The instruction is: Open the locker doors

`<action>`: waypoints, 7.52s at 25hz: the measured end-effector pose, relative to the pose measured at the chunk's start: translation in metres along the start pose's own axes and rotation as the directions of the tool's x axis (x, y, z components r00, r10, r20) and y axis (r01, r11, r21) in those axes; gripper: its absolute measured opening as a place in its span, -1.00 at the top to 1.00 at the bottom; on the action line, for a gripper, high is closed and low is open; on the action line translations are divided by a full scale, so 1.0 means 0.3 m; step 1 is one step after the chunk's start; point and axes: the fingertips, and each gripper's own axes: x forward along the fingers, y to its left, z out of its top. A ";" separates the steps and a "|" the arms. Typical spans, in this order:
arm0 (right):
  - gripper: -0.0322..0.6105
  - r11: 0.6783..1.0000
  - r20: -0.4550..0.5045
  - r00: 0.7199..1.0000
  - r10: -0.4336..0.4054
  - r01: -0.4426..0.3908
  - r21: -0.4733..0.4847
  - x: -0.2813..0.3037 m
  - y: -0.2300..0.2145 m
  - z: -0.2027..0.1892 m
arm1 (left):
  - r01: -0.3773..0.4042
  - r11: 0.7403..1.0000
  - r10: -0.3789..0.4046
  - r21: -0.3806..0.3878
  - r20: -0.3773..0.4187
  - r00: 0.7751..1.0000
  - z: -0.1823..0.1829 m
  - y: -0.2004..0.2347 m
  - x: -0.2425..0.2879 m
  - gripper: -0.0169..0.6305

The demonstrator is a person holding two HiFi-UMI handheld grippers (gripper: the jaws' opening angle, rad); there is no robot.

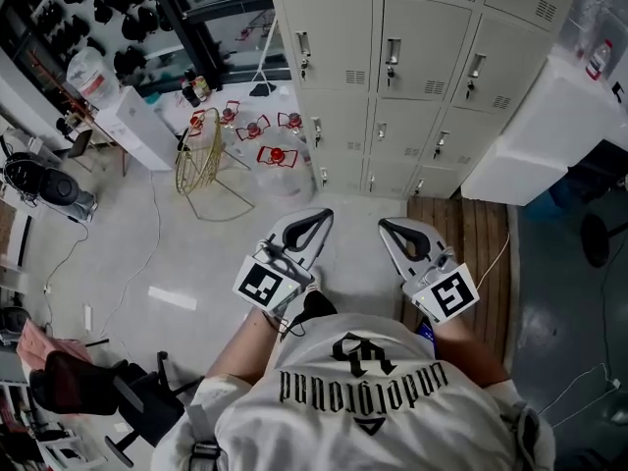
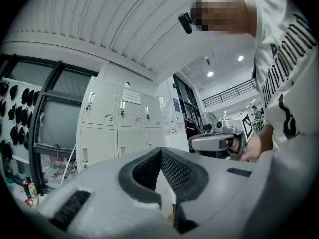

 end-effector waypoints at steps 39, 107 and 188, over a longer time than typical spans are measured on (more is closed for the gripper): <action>0.36 0.969 0.090 0.979 -0.183 0.195 -0.154 1.322 -0.723 0.382 | 0.082 0.972 -0.116 0.218 0.146 0.983 0.403 1.338 0.222 0.93; 0.54 0.892 0.165 0.895 -0.415 0.436 -0.118 1.079 -1.138 0.682 | 0.249 0.915 -0.323 0.317 0.205 0.924 0.520 1.180 0.621 0.93; 0.30 0.993 -0.056 0.995 -0.088 0.092 0.076 0.383 -1.202 -0.325 | -0.050 0.998 0.050 0.040 -0.004 0.999 -0.153 0.520 1.013 0.92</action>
